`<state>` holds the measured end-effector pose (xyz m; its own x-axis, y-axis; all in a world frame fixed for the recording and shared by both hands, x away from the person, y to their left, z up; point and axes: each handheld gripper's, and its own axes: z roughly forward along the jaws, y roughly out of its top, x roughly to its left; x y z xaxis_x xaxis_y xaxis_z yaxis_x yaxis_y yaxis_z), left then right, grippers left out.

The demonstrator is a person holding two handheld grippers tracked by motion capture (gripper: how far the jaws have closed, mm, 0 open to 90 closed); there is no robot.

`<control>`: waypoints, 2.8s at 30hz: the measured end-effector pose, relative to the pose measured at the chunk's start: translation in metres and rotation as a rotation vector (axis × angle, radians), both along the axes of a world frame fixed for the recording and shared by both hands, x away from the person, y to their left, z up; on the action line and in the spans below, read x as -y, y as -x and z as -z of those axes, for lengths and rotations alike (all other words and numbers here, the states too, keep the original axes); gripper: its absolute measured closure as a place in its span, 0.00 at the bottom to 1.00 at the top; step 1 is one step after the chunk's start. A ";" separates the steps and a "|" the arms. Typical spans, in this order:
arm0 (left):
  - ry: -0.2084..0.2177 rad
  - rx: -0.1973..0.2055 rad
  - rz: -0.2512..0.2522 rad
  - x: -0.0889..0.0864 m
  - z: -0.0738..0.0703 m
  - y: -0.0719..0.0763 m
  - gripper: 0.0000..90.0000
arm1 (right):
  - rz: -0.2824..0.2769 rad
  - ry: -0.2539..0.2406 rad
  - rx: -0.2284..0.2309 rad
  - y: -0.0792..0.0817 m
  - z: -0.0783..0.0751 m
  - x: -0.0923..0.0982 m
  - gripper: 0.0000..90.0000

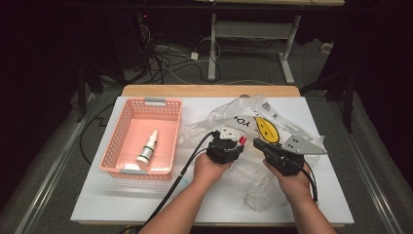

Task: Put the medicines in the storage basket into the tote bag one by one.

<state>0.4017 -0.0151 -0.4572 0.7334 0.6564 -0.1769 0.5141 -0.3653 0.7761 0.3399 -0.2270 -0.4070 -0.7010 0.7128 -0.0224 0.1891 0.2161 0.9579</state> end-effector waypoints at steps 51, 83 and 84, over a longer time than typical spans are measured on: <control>0.021 0.008 0.088 -0.047 -0.006 0.067 0.16 | 0.004 0.010 -0.005 0.001 0.003 0.006 1.00; 0.058 0.028 0.080 -0.083 -0.020 0.090 0.00 | -0.006 0.009 0.002 0.003 0.002 0.007 1.00; 0.056 0.028 0.077 -0.085 -0.021 0.091 0.00 | -0.002 0.003 -0.002 0.003 0.002 0.006 1.00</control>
